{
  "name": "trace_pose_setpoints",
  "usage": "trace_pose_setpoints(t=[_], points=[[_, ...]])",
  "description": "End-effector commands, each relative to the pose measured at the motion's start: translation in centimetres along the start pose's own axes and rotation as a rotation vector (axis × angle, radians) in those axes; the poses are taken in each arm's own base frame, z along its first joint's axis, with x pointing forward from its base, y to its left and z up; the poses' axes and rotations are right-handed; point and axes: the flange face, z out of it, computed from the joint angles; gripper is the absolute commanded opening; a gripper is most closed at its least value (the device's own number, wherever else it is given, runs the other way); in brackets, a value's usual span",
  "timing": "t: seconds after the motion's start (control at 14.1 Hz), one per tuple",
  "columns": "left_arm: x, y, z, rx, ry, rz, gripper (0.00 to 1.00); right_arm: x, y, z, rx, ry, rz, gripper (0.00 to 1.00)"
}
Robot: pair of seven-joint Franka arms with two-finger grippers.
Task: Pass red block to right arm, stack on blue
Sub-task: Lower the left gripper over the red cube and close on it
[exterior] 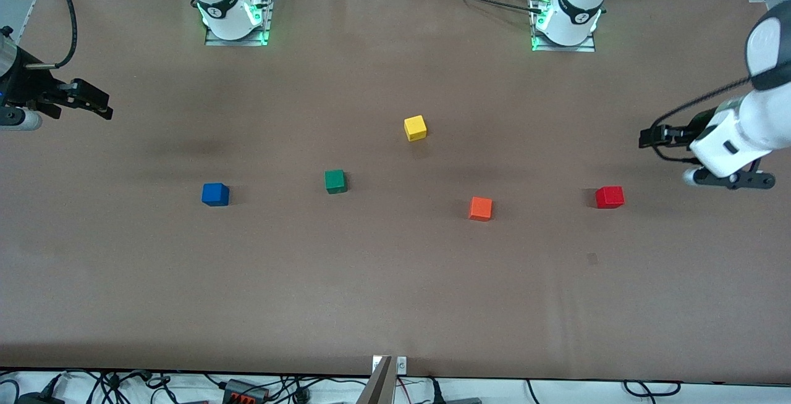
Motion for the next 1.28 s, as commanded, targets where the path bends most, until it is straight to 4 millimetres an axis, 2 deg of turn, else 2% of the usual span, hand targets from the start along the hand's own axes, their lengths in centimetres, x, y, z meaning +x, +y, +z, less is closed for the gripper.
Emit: trace_pose_setpoints(t=[0.0, 0.36, 0.57, 0.85, 1.07, 1.21], points=[[1.2, -2.6, 5.7, -0.008, 0.063, -0.036, 1.0, 0.2, -0.2, 0.0, -0.015, 0.035, 0.001, 1.0], [3.2, -3.1, 15.3, 0.002, 0.204, -0.04, 1.0, 0.2, -0.3, 0.0, -0.01, 0.034, 0.0, 1.0], [3.1, -2.9, 20.8, 0.009, 0.271, -0.022, 1.0, 0.2, -0.2, 0.3, -0.01, 0.026, 0.002, 1.0], [2.2, -2.8, 24.7, 0.01, 0.278, -0.008, 1.0, 0.5, -1.7, 0.6, 0.004, 0.01, -0.024, 1.0], [2.0, -2.8, 26.9, 0.008, 0.276, -0.005, 1.0, 0.7, -3.2, 0.9, 0.038, 0.005, -0.038, 1.0], [2.1, -3.1, 27.3, 0.011, 0.285, -0.004, 0.99, 0.9, -4.1, 2.1, 0.075, -0.021, -0.04, 1.0]])
